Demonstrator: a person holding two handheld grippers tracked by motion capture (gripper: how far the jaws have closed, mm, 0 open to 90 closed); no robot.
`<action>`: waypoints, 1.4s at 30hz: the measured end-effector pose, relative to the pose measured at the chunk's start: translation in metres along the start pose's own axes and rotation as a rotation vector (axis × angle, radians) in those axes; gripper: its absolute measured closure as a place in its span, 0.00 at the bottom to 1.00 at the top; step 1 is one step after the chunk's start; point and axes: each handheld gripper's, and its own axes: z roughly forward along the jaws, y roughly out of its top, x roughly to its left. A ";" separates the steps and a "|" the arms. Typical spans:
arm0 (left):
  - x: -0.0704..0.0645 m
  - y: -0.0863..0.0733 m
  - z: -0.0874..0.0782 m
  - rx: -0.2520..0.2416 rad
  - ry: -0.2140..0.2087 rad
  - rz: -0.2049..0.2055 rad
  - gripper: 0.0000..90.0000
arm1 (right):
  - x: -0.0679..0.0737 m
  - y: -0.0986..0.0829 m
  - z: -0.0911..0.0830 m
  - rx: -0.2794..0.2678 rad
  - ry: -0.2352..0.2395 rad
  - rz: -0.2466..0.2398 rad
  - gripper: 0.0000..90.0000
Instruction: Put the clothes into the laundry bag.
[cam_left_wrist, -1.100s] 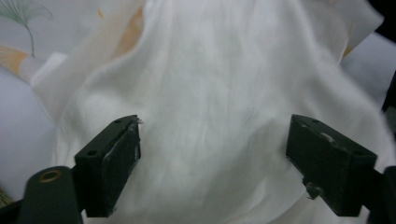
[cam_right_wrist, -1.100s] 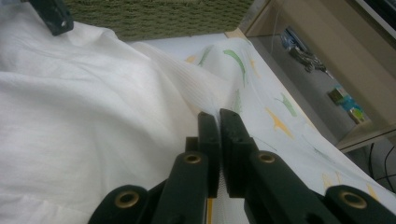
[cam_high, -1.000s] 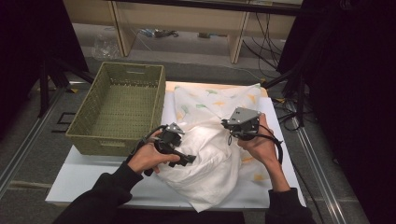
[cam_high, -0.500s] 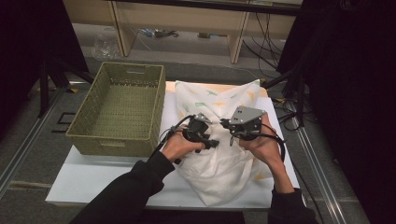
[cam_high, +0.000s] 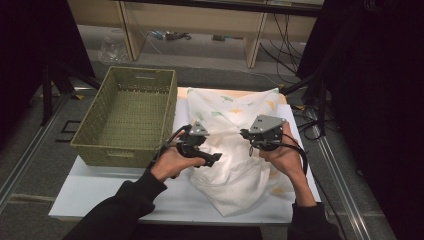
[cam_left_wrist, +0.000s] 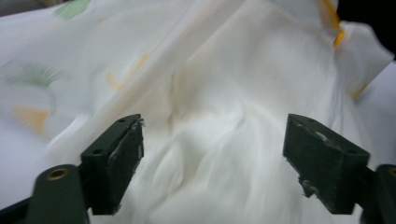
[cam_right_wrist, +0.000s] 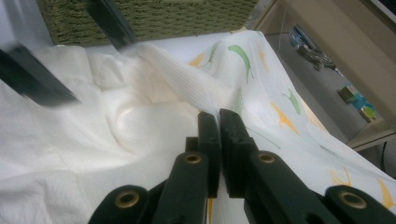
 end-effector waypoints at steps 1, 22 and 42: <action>0.002 -0.007 -0.001 0.022 0.001 -0.015 0.19 | 0.001 0.000 0.000 0.002 0.004 -0.002 0.99; 0.005 -0.016 0.053 -0.028 -0.141 -0.155 0.88 | 0.005 0.001 0.006 0.000 0.008 -0.020 0.98; 0.017 0.000 0.066 0.023 -0.009 -0.129 0.39 | 0.008 0.002 0.000 -0.006 0.027 -0.018 0.98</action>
